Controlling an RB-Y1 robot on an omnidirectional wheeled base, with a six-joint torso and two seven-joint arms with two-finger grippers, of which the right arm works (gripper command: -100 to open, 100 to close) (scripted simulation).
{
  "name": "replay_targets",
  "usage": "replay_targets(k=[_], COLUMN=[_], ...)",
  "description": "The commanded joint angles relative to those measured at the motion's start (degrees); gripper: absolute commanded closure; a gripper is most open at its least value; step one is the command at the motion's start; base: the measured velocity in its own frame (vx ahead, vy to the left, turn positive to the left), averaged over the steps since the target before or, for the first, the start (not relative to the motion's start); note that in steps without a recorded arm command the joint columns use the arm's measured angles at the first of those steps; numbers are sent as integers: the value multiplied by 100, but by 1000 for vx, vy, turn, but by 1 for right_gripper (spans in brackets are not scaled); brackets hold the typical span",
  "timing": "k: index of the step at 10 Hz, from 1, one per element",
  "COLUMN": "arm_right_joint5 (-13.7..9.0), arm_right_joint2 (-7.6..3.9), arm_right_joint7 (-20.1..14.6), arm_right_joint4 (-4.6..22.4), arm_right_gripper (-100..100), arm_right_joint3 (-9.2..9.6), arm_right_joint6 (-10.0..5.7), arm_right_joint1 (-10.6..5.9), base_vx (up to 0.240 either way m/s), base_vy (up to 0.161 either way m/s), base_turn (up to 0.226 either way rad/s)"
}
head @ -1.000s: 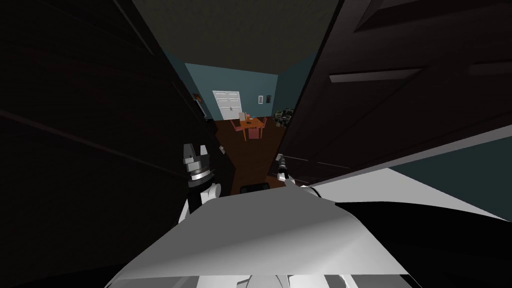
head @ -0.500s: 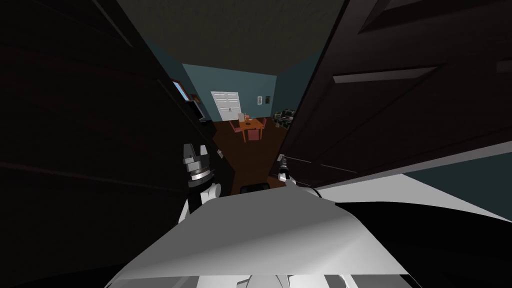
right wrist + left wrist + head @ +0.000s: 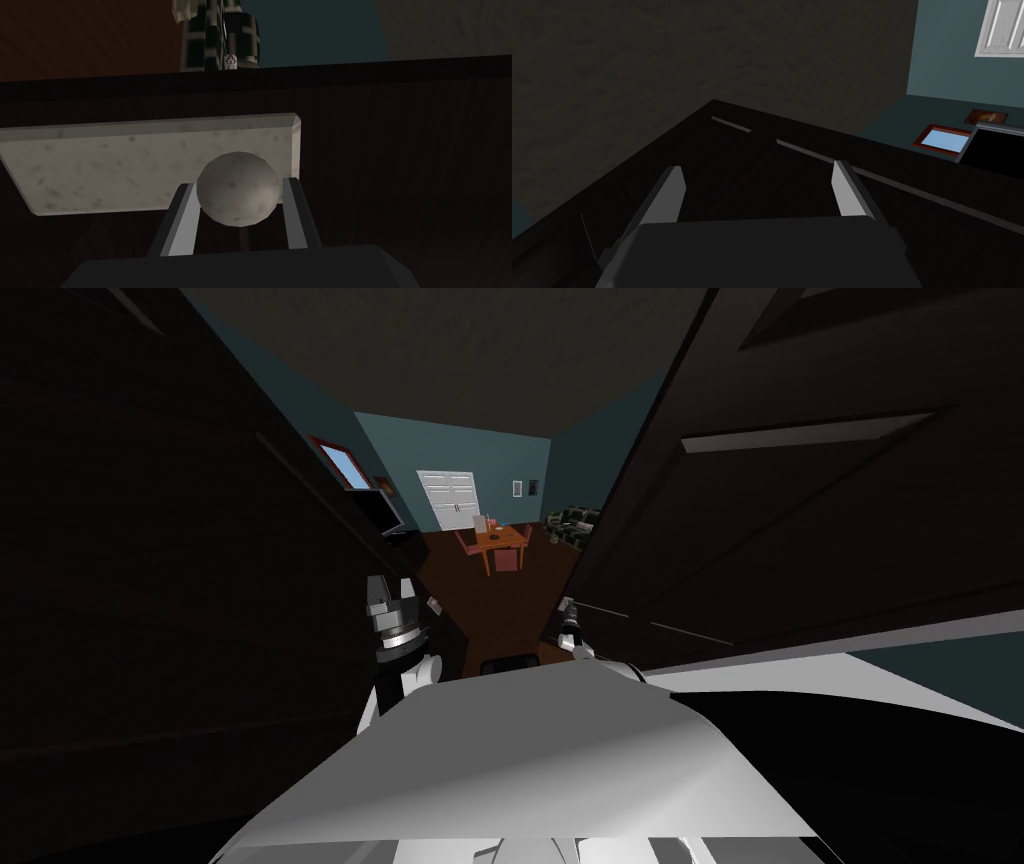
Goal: Push the door open
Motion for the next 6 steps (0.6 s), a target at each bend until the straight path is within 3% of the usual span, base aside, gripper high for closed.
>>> replay_targets(k=[1, 6], arm_right_joint5=[-27, -156], arm_right_joint2=[-9, -59], arm_right_joint7=[25, 103], arm_right_joint4=[-165, -138], arm_right_gripper=[100, 100], arm_right_joint3=[-44, -235], arm_right_joint6=[44, 34], arm_right_joint1=[86, 102], base_vx=[149, 119], base_vy=[15, 8], base_turn=[-35, -28])
